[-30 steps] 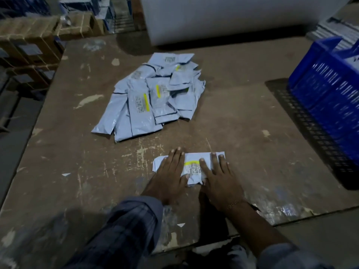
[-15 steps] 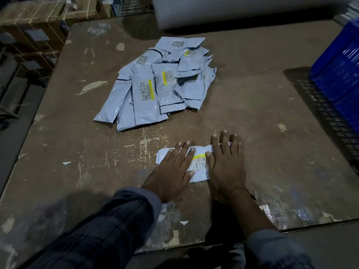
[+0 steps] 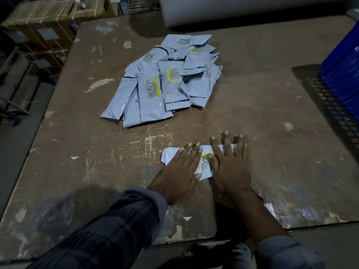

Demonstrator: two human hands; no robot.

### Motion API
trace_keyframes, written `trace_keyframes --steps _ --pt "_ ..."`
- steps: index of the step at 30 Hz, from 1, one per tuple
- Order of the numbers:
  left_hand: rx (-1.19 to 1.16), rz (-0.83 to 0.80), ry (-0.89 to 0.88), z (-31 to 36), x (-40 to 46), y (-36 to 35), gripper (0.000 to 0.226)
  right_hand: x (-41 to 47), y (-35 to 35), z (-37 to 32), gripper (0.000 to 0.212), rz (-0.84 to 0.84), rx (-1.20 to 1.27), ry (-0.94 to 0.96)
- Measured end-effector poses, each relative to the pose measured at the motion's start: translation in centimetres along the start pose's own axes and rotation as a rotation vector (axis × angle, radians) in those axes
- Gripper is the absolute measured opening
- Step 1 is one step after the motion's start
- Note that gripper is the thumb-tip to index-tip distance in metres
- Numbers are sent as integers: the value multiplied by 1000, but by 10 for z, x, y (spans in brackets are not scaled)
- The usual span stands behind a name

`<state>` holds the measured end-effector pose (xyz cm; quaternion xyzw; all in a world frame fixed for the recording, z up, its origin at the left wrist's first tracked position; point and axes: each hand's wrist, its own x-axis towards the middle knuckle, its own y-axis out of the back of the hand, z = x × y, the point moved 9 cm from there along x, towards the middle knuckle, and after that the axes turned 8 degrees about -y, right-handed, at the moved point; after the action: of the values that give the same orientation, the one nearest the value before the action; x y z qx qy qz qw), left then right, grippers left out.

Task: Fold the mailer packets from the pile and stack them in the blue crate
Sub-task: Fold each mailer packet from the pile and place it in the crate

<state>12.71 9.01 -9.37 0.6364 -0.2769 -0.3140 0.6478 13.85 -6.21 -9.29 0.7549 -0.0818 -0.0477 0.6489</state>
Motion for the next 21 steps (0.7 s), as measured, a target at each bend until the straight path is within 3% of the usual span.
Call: trace_keyframes --steps 4,9,13,17,21 --pt "-133 -10 0 -17 -2 -1 66 -8 1 -1 60 16 -9 -6" --pt "-100 9 255 -38 2 0 66 -42 10 -9 59 94 -28 23" --pt "-21 24 147 -9 -2 0 64 -21 2 -12 60 39 -69 78" --pt "-11 19 75 -12 -11 0 62 3 -1 -15 63 29 1 4" --pt "-113 46 256 -38 -4 -3 63 -17 -4 -17 61 48 -7 0"
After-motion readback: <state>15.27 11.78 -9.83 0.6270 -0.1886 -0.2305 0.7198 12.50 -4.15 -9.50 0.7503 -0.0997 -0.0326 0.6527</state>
